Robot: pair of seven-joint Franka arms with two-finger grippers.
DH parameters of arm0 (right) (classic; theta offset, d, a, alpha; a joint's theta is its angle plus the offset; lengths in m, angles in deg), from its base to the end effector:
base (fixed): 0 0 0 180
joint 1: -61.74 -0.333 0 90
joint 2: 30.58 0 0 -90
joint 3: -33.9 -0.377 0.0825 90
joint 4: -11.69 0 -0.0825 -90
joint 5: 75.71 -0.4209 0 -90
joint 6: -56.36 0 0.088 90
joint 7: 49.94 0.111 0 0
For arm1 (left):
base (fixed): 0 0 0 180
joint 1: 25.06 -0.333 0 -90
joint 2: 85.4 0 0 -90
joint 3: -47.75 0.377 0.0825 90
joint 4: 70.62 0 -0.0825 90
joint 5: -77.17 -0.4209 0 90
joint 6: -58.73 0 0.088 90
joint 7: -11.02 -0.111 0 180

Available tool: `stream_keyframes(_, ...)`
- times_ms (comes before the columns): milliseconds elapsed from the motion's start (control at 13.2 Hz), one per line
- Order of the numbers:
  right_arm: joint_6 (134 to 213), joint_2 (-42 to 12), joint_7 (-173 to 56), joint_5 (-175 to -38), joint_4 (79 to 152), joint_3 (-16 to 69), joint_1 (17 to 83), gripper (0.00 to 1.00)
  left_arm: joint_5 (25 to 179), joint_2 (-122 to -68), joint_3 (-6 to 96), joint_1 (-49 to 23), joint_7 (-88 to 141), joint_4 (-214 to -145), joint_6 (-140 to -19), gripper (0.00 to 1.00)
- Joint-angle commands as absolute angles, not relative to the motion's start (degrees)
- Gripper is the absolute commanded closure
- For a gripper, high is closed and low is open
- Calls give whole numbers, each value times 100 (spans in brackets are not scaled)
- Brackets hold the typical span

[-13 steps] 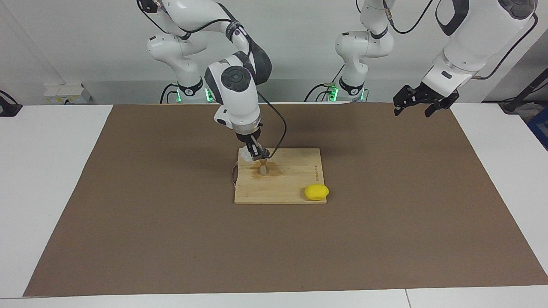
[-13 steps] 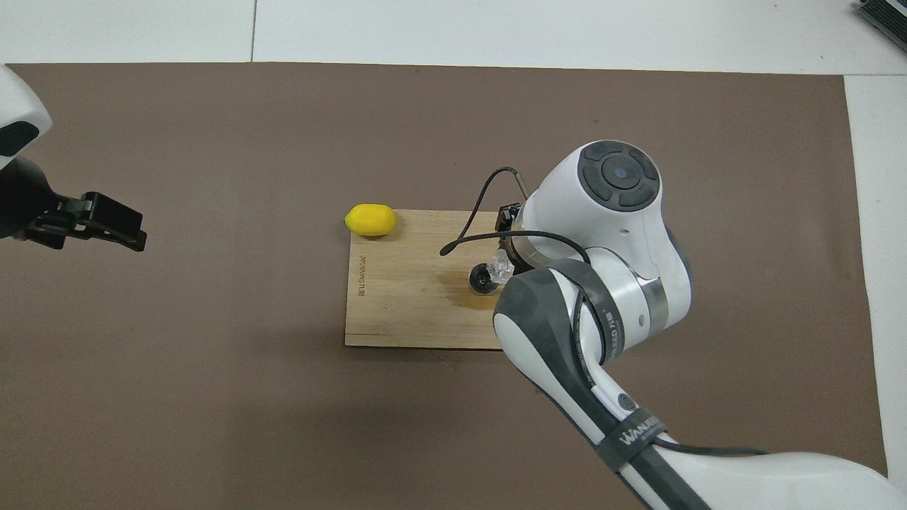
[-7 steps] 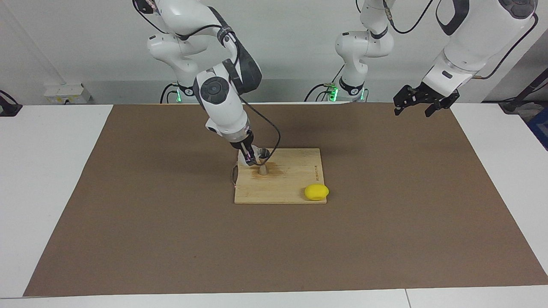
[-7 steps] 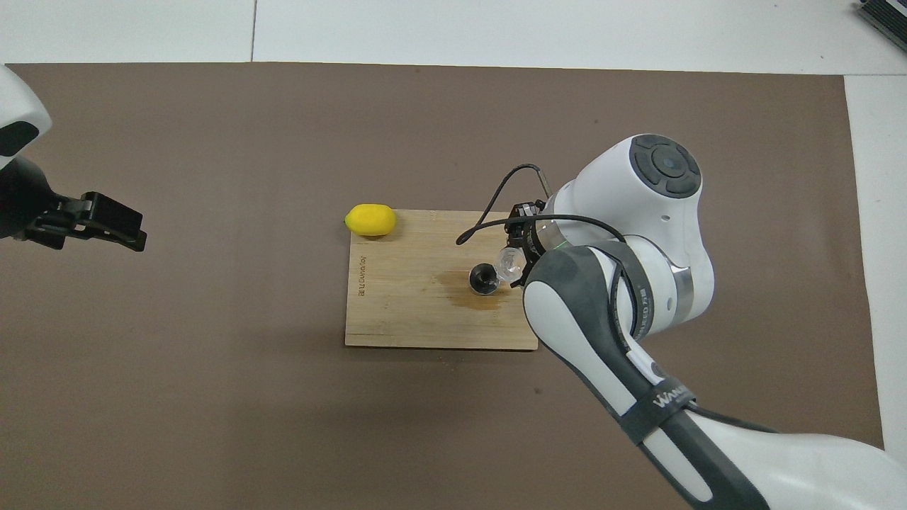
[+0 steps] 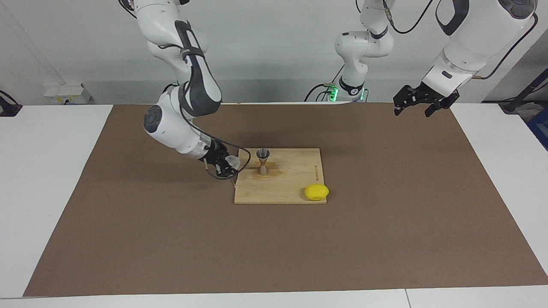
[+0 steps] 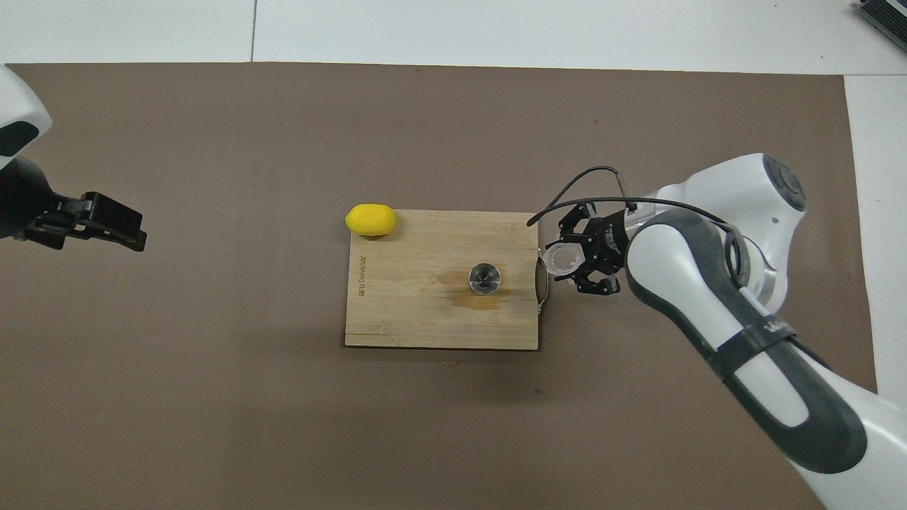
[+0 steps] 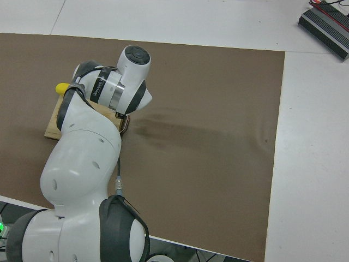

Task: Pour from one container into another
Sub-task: 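Carry the glass cup back and set it down with the right gripper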

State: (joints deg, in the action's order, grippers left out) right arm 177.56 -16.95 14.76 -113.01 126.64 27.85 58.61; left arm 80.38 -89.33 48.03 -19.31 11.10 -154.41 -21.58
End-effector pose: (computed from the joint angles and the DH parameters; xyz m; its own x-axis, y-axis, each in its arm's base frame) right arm 0.6165 0.1271 0.3700 0.1855 -0.8213 -0.5395 -0.9773 -0.2115 -0.0141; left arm 0.5950 -0.0641 0.6814 0.9864 -0.1025 -0.1288 -0.0960 -0.9938 0.0554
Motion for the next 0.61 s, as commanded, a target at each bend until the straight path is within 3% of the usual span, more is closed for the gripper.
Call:
stream_keyframes(0,17600,-1854,660,-11789,13052,2705,6532,100,8007,-8751,4845,-1882,1172,-15684,-2301,0)
stream_keyframes(532,17168,-1265,-757,-12115,13070,2705,7457,100,8007,-8751,4845,-1882,1181,-15684,-2301,0)
